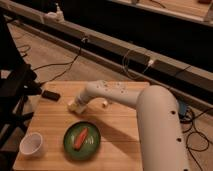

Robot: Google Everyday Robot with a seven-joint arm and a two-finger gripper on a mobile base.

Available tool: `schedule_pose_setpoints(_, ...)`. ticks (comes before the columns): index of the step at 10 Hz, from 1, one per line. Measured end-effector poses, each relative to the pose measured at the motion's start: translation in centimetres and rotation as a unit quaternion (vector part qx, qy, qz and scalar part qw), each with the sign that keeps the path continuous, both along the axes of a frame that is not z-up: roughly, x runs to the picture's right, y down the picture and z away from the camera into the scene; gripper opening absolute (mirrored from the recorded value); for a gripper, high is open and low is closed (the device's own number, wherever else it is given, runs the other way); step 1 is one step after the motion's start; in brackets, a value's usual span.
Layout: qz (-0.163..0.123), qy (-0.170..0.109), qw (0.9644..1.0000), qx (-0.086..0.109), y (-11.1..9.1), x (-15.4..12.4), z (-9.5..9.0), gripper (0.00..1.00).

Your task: Wipe the white sponge on the table

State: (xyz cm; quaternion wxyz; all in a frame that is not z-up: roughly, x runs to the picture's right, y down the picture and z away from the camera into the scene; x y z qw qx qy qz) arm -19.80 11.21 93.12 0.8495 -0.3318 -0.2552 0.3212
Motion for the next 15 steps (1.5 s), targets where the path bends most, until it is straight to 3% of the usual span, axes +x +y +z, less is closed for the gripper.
schedule_pose_setpoints(2,-0.008,0.014,0.9998,-0.015,1.4,1.3,-0.8,0.00)
schedule_pose_setpoints(5,-0.019,0.075,0.9966,-0.028,2.0,6.4,-0.6,0.00)
schedule_pose_setpoints(9,-0.037,0.143,0.9890,0.000,-1.5,11.1,0.7,0.00)
schedule_pose_setpoints(11,-0.045,0.134,0.9899,0.014,-3.4,9.2,2.1,0.00)
schedule_pose_setpoints(15,-0.047,0.086,0.9951,0.014,-4.1,4.4,3.8,0.00)
